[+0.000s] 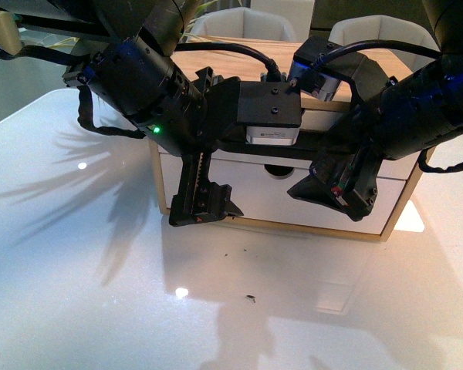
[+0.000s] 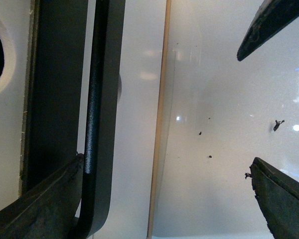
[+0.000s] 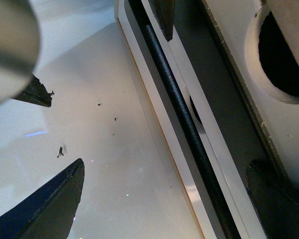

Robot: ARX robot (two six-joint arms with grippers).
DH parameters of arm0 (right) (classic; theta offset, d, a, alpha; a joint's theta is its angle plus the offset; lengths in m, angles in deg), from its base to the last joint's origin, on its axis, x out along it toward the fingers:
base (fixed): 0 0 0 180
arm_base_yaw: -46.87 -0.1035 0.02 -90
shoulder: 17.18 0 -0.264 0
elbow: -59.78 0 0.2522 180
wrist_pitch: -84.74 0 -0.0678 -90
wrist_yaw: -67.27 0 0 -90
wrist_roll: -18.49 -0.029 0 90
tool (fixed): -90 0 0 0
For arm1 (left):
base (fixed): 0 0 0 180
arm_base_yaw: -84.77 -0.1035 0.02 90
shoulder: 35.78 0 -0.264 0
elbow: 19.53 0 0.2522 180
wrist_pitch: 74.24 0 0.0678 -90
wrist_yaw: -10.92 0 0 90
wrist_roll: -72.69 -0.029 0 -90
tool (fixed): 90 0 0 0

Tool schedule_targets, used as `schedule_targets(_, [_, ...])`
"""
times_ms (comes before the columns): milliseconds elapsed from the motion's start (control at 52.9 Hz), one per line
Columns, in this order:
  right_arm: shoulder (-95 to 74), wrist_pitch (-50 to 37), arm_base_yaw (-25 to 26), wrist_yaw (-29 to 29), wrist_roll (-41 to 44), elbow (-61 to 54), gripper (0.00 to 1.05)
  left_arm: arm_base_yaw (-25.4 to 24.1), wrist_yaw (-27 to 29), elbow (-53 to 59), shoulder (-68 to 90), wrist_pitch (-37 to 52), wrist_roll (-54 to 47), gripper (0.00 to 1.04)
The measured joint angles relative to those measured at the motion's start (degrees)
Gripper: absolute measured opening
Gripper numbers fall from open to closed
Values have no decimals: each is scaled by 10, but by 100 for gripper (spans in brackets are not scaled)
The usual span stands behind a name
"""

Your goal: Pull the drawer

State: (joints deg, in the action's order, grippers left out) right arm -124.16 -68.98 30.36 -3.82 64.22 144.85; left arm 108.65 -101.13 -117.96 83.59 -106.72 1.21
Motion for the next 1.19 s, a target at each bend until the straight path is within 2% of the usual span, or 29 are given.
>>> schedule_targets(322, [-10, 3, 0, 0, 2, 5, 96, -1, 5, 0, 4, 3, -8, 97])
schedule_targets(738, [-1, 53, 0, 17, 36, -1, 96, -1, 6, 1, -5, -49, -57, 97])
schedule_targets(927, [22, 53, -5, 33, 42, -32, 96, 2, -4, 33, -30, -54, -65, 97])
schedule_targets(1191, [85, 35, -30, 53, 47, -122, 96, 11, -9, 139, -105, -45, -84, 97])
